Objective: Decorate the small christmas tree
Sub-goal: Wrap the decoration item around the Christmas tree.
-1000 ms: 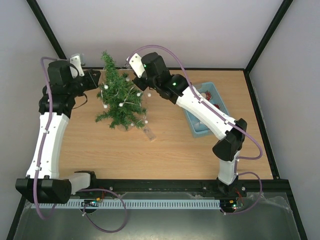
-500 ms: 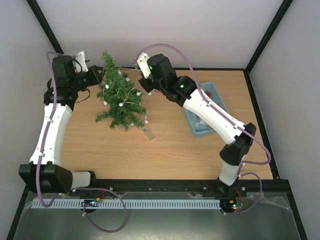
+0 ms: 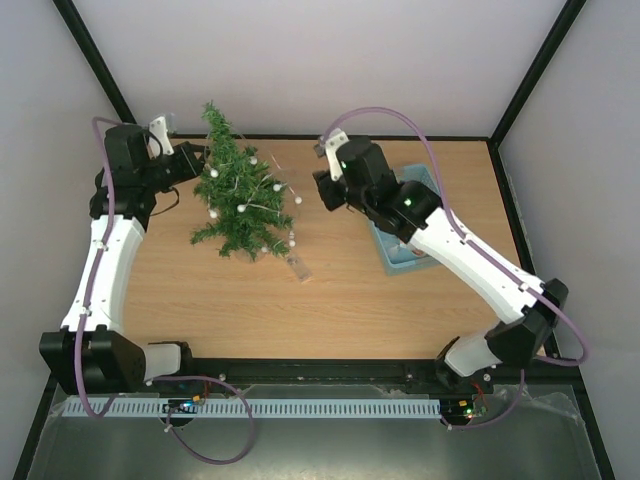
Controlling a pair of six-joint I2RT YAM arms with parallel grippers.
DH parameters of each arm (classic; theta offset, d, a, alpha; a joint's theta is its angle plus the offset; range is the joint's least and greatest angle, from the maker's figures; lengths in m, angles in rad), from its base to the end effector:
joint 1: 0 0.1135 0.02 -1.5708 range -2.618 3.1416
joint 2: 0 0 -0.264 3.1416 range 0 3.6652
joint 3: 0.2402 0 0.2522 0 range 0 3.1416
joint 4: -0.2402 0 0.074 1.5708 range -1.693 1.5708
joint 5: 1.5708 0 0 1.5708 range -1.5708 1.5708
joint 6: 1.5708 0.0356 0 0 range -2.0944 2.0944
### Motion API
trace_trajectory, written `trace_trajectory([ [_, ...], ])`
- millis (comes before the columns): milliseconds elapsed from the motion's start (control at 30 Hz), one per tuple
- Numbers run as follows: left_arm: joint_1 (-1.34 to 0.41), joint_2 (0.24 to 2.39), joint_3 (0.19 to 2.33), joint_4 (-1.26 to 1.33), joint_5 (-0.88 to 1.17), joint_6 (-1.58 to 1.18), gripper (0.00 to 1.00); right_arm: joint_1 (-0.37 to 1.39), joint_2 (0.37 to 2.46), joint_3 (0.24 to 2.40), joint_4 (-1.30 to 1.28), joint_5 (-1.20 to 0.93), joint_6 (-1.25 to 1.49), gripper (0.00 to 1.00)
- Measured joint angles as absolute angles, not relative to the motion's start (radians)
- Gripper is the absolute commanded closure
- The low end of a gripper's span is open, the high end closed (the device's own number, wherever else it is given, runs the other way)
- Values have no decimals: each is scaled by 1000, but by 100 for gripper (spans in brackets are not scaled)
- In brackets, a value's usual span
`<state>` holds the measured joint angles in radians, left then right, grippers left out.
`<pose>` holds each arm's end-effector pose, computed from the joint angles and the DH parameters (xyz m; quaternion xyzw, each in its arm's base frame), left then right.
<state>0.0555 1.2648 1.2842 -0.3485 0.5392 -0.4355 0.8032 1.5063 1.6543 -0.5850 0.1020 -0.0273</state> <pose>0.2837 -0.0025 0.3962 -0.0402 0.7982 -0.3186 0.5097 0.2356 0.2389 0.4261 -0.3148 0.7819 0.1631 0.5127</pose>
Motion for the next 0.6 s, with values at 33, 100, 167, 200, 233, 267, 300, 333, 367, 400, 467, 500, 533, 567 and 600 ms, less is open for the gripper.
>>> trace_trajectory([
  [33,56,1265,1283,-347,544,-437,96,804,1480,1602,-569,80,17,63],
  [100,56,1265,1281,-337,551,-440,96,804,1420,1485,-517,23,105,63],
  [167,56,1264,1275,-328,558,-444,96,805,1355,1368,-442,-27,230,62],
  [200,56,1264,1273,-326,561,-447,96,806,1327,1322,-402,-43,293,59],
  [233,56,1264,1270,-325,563,-449,96,809,1299,1277,-346,-59,368,55],
  [267,56,1264,1267,-323,566,-453,96,812,1279,1249,-301,-70,429,55],
  [300,56,1264,1265,-321,568,-453,96,815,1260,1221,-242,-81,486,53],
  [333,56,1264,1261,-319,569,-454,96,820,1245,1199,-180,-92,546,52],
  [367,56,1264,1259,-319,569,-454,96,826,1238,1190,-134,-97,591,50],
  [400,56,1264,1257,-319,570,-455,96,830,1238,1189,-97,-100,629,48],
  [467,56,1264,1255,-319,570,-455,96,840,1241,1190,-32,-97,708,48],
  [500,56,1264,1255,-318,571,-456,96,844,1245,1191,-1,-95,753,48],
  [533,56,1264,1255,-318,571,-456,96,847,1252,1192,20,-94,794,47],
  [567,56,1264,1255,-316,572,-457,96,853,1262,1192,50,-93,841,45],
  [600,56,1264,1255,-313,572,-458,96,857,1275,1192,76,-92,886,44],
])
